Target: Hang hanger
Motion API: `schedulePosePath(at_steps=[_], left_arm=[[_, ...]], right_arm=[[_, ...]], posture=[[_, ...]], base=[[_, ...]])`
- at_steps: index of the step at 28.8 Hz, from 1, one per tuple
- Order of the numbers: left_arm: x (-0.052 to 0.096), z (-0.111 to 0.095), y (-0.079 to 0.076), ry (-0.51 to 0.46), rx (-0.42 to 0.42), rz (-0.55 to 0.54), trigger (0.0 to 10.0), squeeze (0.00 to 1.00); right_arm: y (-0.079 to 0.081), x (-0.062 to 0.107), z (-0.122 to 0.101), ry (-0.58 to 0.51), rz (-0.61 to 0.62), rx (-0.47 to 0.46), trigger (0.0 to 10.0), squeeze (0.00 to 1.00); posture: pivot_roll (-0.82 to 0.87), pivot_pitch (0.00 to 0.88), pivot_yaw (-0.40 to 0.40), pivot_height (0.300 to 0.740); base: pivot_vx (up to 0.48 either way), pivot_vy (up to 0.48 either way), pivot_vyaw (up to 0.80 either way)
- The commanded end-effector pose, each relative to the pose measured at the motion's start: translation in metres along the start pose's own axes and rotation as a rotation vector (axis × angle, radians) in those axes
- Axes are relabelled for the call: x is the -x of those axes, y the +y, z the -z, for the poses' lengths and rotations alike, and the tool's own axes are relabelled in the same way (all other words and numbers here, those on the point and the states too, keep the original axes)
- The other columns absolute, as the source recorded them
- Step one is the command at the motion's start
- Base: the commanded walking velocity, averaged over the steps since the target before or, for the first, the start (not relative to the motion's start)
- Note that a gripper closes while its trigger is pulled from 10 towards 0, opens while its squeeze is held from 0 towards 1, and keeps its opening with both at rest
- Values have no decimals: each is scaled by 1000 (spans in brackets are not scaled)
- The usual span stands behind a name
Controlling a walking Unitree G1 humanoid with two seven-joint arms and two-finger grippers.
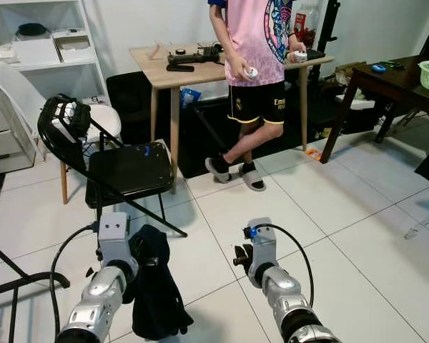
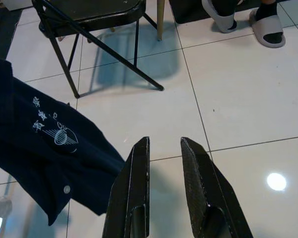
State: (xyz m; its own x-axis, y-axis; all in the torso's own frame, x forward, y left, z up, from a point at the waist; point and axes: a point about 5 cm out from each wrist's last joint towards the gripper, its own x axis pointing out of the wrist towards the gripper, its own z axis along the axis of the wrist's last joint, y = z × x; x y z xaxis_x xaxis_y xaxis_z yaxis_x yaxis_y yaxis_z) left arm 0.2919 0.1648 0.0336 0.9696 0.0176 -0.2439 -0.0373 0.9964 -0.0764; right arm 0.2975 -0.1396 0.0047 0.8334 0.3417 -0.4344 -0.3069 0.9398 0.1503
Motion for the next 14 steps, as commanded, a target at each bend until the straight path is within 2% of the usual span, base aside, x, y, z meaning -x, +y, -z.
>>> schedulePosePath(at_steps=[1, 14], left_arm=[[-2, -5, -2, -31, 7, 6, 10000, 0], [-2, -6, -2, -38, 2, 9, 10000, 0]], right_arm=[[1, -1, -2, -11, -9, -2, 10000, 0], [1, -2, -5, -18, -13, 8, 10000, 0]], posture=[[21, 0, -41, 740], [19, 0, -40, 740]], base=[[0, 0, 0], [0, 0, 0]])
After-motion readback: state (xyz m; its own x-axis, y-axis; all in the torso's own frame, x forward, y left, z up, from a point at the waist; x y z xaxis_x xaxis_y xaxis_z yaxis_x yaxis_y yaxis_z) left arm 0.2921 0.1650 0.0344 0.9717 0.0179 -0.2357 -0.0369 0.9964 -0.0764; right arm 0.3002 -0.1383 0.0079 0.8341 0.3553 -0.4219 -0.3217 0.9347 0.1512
